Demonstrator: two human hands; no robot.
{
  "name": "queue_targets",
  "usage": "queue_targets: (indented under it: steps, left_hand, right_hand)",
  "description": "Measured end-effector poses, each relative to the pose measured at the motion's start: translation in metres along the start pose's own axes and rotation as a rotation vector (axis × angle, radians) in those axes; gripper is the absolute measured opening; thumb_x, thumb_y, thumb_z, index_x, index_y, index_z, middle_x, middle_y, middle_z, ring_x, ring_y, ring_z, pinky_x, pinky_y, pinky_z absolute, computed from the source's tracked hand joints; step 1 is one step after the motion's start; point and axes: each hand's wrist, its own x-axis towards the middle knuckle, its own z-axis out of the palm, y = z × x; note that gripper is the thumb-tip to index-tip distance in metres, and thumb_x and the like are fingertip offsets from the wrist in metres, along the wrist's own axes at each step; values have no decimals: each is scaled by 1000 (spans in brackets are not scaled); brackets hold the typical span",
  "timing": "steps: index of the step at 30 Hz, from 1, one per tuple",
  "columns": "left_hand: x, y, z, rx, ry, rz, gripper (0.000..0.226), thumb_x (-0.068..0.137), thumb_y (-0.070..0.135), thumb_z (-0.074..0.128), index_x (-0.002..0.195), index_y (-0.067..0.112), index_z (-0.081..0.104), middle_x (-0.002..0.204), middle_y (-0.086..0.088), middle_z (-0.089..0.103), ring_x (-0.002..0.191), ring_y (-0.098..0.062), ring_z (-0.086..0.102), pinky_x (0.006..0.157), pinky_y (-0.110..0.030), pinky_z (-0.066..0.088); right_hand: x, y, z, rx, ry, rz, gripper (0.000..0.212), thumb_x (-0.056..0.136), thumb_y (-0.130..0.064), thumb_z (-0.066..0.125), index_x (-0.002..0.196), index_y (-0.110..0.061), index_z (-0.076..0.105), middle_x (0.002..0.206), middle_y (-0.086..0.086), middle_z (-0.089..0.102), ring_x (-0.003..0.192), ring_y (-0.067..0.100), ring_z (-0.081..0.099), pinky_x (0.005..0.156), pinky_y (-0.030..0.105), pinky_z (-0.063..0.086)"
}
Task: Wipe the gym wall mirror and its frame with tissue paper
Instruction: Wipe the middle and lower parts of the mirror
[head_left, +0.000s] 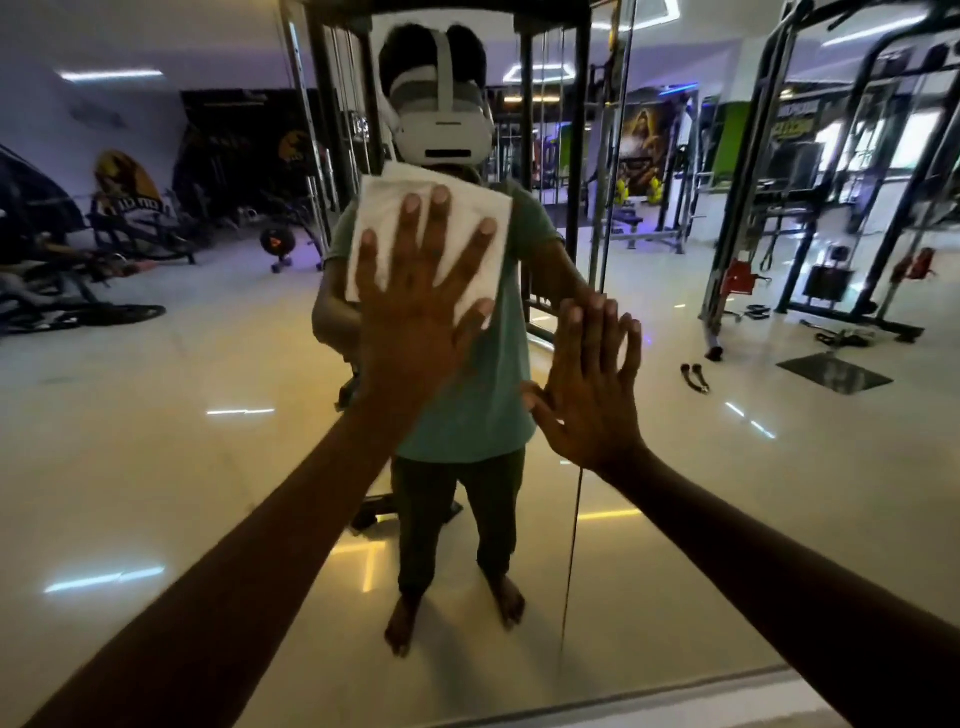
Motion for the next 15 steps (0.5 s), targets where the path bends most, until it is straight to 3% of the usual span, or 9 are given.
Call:
queue_targets:
  steps: [3,6,9,12,15]
  left_hand:
    - [-34,-43,-3,32,19,-209,73,106,63,28,166,30,2,171,-21,5,158,-41,3,123,-65,11]
    - [-26,-16,-3,4,11,-384,78,104,69,28,166,27,6,170,-26,6,157,-46,5,122,-65,13]
    - [4,26,-4,-13,20,-241,71,105,65,24,166,28,16,168,-26,15,154,-46,14,119,-61,17]
    - [26,18,-3,1,90,-135,61,109,55,25,164,29,23,165,-24,27,151,-41,19,116,-58,21]
    - [36,4,-7,29,90,-182,66,107,50,34,166,26,16,170,-23,14,156,-42,11,121,-62,18]
  right_hand:
    - [2,35,-3,-49,11,13,102,95,-62,53,162,3,11,169,29,5,160,42,-3,128,60,-3]
    - [3,39,1,-4,-15,-1,97,97,-63,45,160,6,21,168,32,13,158,48,6,127,63,2]
    - [1,37,3,38,-6,5,94,96,-60,48,159,7,24,168,31,14,157,50,11,126,67,9]
    - [1,39,1,60,3,-5,94,96,-60,50,158,6,26,169,30,15,157,50,12,126,68,11]
    - [1,38,2,55,9,-2,95,94,-59,53,158,7,27,168,30,16,158,49,11,126,66,9]
